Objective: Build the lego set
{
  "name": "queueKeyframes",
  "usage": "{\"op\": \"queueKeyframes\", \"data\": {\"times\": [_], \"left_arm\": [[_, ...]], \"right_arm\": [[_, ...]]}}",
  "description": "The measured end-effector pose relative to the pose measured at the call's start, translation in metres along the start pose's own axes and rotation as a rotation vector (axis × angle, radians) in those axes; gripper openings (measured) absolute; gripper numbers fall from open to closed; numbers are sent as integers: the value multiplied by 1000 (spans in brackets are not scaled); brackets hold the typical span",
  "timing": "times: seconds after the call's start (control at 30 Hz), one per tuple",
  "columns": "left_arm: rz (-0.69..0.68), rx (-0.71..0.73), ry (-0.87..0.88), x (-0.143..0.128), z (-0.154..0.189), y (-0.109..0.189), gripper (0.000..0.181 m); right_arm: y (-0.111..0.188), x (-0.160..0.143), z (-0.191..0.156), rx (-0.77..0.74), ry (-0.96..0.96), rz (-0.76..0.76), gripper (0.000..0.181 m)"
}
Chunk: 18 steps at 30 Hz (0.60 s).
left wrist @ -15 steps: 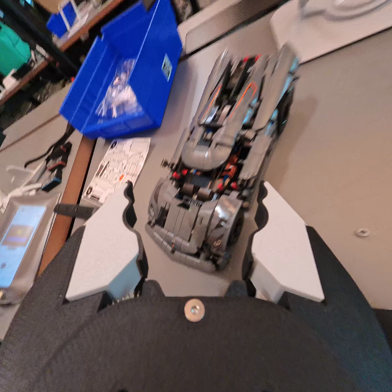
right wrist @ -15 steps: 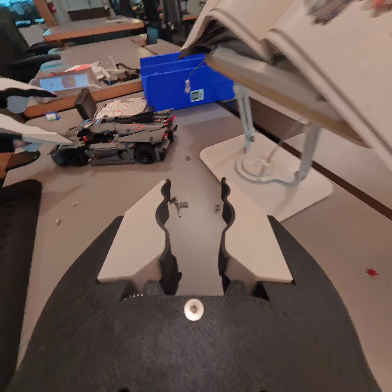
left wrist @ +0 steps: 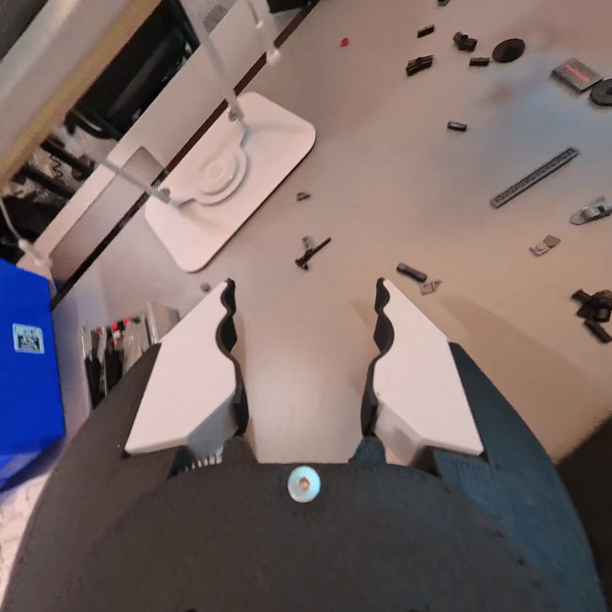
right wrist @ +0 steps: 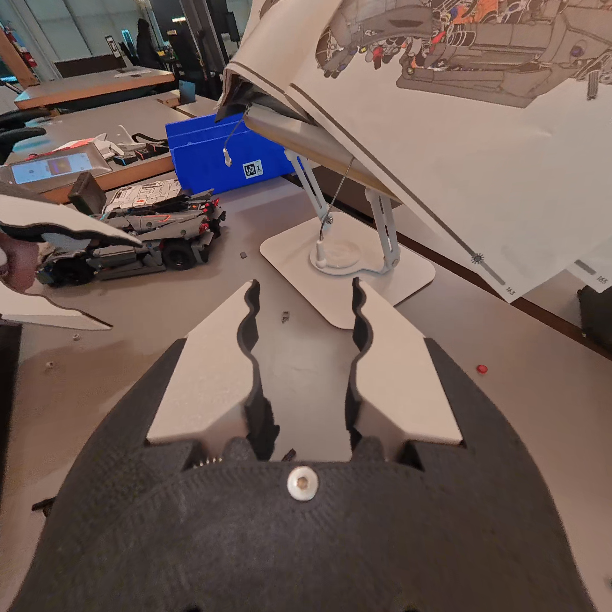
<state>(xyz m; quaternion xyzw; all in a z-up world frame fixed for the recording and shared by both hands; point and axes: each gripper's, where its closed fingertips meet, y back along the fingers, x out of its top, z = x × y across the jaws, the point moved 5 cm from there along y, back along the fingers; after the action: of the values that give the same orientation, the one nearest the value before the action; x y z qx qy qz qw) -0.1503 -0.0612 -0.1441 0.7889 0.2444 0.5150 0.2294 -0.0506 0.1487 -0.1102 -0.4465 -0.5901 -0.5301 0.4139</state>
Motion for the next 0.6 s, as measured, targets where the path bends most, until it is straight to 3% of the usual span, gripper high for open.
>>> {"op": "queueKeyframes", "data": {"times": [0.23,0.4,0.6], "left_arm": [[136,86,-196,87,-16,-25,81],[227,166,-310,154,-40,-53,70],[214,286,-444,199,-68,-90,71]], "right_arm": [[0,-5,8,-41,-10,-9,56],[4,-5,19,-72,-60,15,55],[4,-7,24,-82,-69,26,57]]}}
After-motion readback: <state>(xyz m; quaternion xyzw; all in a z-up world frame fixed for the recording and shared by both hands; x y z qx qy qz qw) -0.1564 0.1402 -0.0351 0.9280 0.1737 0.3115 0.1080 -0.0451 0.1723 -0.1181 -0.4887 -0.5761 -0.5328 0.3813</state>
